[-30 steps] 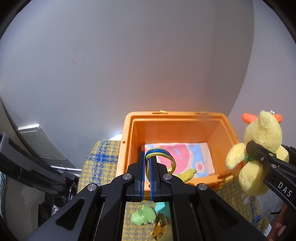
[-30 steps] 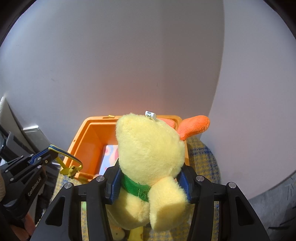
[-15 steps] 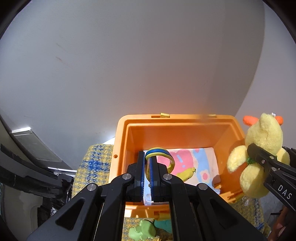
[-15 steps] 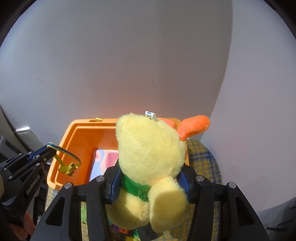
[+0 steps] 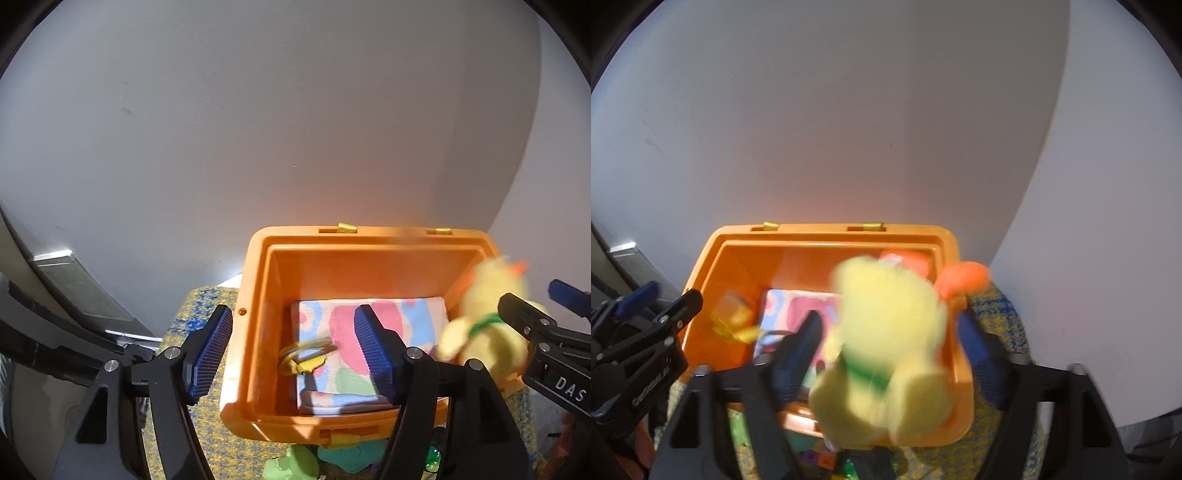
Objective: Organize objects
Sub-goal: 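Pull both open tools back from the bin toward the remaining toys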
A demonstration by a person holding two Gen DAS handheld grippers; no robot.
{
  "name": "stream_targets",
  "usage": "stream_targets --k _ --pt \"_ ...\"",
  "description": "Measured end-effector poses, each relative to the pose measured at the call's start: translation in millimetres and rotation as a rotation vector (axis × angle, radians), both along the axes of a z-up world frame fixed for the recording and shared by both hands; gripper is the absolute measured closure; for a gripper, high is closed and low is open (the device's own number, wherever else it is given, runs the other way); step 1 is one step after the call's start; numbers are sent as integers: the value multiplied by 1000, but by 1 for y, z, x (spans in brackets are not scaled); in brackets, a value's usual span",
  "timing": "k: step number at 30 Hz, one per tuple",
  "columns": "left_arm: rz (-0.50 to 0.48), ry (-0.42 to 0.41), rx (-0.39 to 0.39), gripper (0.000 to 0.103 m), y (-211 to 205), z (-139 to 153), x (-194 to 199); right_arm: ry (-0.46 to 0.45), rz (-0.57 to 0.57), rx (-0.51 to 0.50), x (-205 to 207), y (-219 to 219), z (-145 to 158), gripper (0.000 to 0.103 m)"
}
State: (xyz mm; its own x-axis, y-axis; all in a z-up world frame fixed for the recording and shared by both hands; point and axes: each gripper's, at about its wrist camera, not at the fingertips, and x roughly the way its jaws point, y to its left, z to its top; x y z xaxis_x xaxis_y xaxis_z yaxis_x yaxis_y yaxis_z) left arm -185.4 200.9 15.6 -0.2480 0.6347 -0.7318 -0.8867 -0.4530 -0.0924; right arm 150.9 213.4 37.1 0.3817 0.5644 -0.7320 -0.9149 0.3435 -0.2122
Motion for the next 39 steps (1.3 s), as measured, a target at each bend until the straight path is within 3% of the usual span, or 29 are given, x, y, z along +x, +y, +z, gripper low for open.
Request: stream_targets --k 5,7,8,20,25,39 --pt "7 -8 -9 34 -2 1 -2 12 -15 0 1 6 1 18" --pt "-46 -9 -2 33 -5 3 -1 16 -19 3 2 -9 9 18" --pt "-138 -17 7 32 -8 3 1 18 -20 5 3 -10 9 18" --pt "-128 6 34 25 -48 28 6 30 -21 42 -12 -43 25 18" --pt "-135 15 52 19 -64 35 11 32 -24 60 -13 -71 46 18" --pt "-157 51 75 8 -109 35 36 58 -43 80 -20 -120 40 18"
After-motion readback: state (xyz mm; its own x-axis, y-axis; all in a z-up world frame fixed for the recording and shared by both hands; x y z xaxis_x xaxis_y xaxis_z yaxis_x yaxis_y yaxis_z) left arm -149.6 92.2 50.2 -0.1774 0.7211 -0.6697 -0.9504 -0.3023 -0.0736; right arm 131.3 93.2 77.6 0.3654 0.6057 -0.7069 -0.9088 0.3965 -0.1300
